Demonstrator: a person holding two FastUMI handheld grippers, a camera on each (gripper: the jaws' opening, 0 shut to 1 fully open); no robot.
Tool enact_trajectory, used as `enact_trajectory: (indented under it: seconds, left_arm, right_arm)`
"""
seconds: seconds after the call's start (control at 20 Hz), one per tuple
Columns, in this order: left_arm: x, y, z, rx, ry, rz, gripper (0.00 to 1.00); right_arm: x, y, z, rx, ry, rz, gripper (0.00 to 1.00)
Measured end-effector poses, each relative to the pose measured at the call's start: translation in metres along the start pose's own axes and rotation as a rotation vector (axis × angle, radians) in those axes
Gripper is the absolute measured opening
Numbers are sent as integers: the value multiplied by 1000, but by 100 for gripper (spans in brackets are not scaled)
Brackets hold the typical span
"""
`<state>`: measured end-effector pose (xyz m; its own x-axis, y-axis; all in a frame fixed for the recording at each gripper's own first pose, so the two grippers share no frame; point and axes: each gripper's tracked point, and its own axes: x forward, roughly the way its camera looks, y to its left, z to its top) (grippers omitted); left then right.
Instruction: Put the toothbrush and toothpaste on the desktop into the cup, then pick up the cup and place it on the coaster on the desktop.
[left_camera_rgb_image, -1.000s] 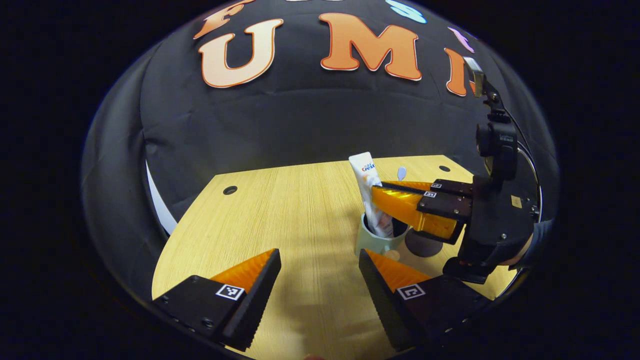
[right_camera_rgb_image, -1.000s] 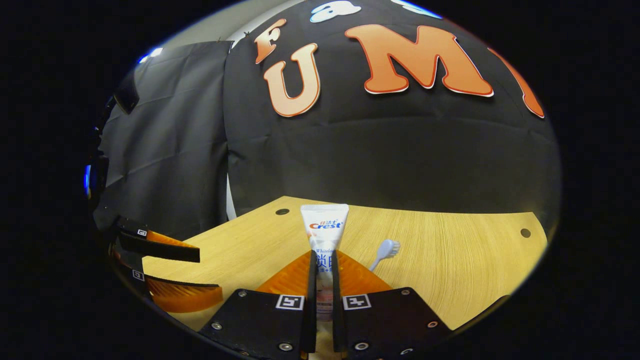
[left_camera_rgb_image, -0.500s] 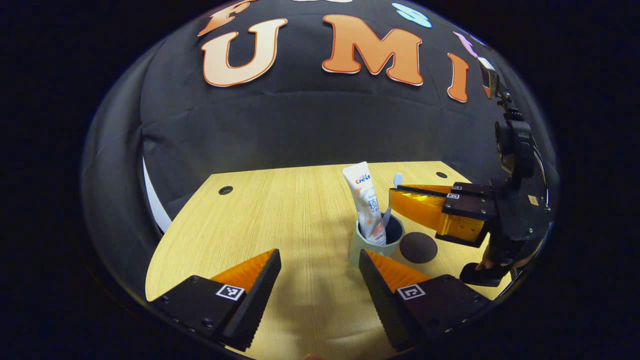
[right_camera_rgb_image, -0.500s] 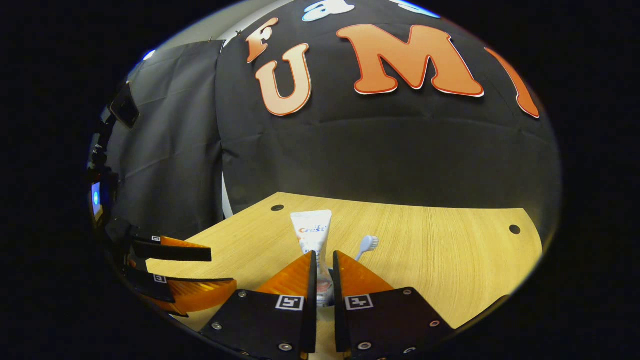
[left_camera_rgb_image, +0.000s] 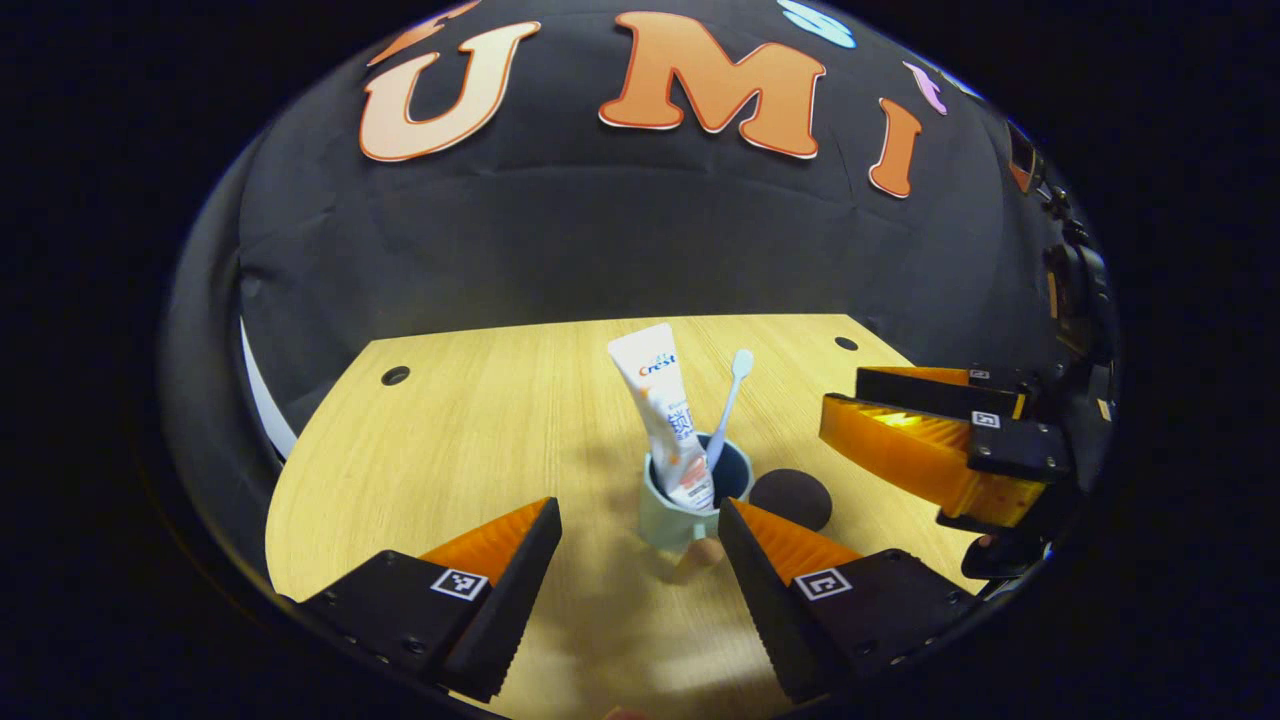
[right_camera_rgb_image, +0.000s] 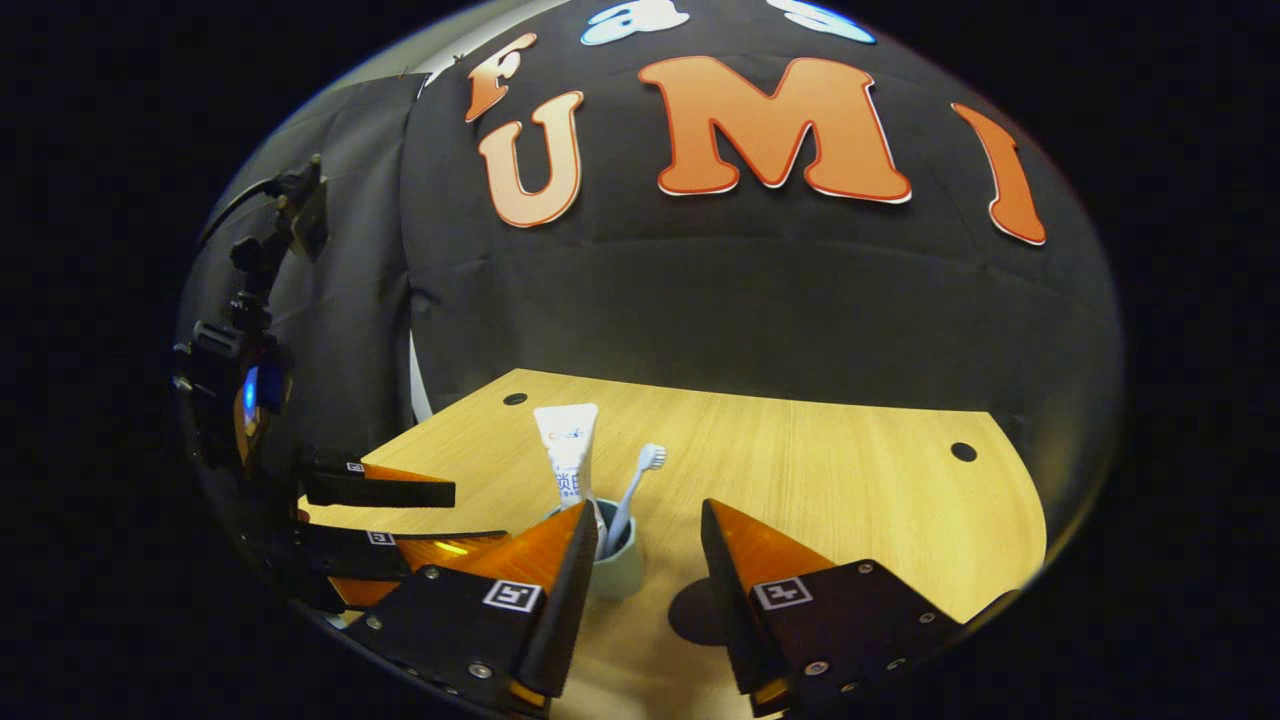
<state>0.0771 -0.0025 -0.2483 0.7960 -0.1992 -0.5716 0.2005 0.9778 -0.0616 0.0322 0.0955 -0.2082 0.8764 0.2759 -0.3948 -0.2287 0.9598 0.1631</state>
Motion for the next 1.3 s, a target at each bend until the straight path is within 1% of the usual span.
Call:
enact_trajectory:
  seconds: [0.05,0.1,0.15,0.25,0.4,0.7,0.85,0.95,1.0,1.05,1.1,1.15,1.25,1.3]
  left_arm:
    - [3,-4,-3,-1,15,-8,95]
    - [6,-8,-6,-6,36,-16,95]
    - [7,-11,-10,-14,55,-23,95]
    - [10,-17,-20,-31,102,-34,96]
    - [21,-25,-37,-55,181,-32,96]
    - [34,-28,-52,-42,293,0,97]
    - [42,-30,-59,-39,349,-2,95]
    - [44,-32,-63,-29,374,-10,89]
    - [45,-34,-63,-19,391,-18,82]
    - [48,-35,-66,-11,402,-23,77]
    - [49,-37,-65,-17,408,-27,68]
    - [51,-37,-66,-16,410,-26,63]
    - [51,-33,-60,-3,413,-6,47]
    - [60,-35,-65,3,417,0,30]
  right_arm:
    - [-6,-6,1,1,-1,-14,70]
    - [-12,-11,2,1,-3,-28,67]
    - [-18,-16,3,-1,-7,-42,76]
    - [-30,-26,5,-2,-14,-67,80]
    - [-45,-41,5,4,-19,-103,82]
    - [-73,-69,2,17,-27,-177,83]
    - [-87,-78,-2,38,-25,-212,83]
    - [-94,-82,-4,55,-23,-228,83]
    - [-97,-84,-7,62,-19,-234,83]
    - [-97,-88,-11,69,-15,-232,83]
    - [-100,-90,-13,70,-13,-242,83]
    - [-103,-91,-14,71,-14,-246,83]
    - [-108,-92,-16,75,-10,-254,83]
    - [-110,-92,-18,76,-7,-257,83]
